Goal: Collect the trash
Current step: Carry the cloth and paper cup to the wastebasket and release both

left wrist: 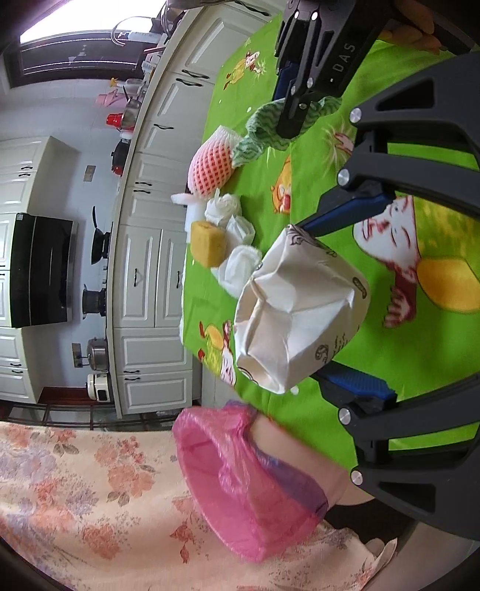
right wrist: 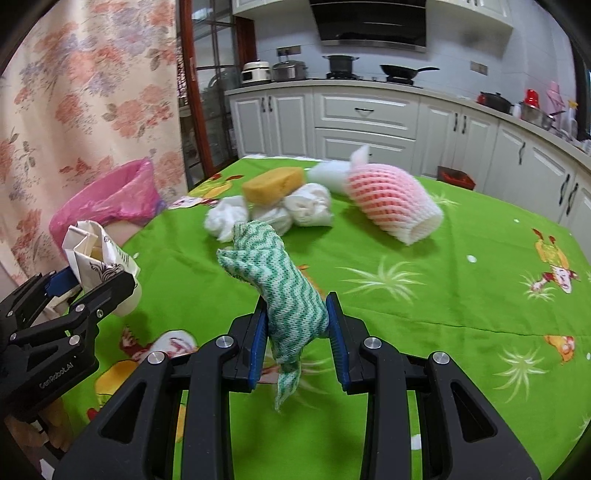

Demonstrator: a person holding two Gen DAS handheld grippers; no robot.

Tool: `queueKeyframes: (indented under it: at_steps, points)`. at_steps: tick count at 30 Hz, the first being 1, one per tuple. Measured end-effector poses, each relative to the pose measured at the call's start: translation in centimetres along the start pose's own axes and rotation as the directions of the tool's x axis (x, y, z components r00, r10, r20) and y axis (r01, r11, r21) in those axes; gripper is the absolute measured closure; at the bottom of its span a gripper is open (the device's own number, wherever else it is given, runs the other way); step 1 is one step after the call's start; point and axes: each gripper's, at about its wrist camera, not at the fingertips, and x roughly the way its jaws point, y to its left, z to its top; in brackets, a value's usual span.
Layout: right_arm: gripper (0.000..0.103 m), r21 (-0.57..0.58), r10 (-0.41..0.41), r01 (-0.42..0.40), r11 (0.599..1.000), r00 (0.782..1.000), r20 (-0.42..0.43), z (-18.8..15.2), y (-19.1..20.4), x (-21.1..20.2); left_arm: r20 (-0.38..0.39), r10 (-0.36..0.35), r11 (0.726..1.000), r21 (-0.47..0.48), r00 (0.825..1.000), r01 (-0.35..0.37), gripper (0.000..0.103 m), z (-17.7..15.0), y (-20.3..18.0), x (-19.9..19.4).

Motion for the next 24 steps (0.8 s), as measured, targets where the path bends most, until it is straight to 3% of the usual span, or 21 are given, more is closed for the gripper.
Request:
queueKeyframes:
  at_steps: [8, 14, 24]
  points:
    - [0.072, -0.032, 0.086, -0.087, 0.996, 0.996, -0.02, 0.6, 2.8, 0.9, 0.039, 0.042, 0.999, 0.007, 0.998, -0.043, 0.038, 0.5, 3.3, -1.6]
    - [0.072, -0.075, 0.163, -0.164, 0.984, 0.987, -0.012, 2.6, 5.6, 1.5, 0.078, 0.089, 0.996, -0.018, 0.993, -0.088, 0.038, 2.8, 6.6, -2.7]
    - [0.072, -0.158, 0.315, -0.312, 0.937, 0.949, -0.004, 8.1, 11.8, 3.8, 0.107, 0.189, 0.982, -0.043, 0.976, -0.185, 0.038, 7.9, 14.5, -2.4]
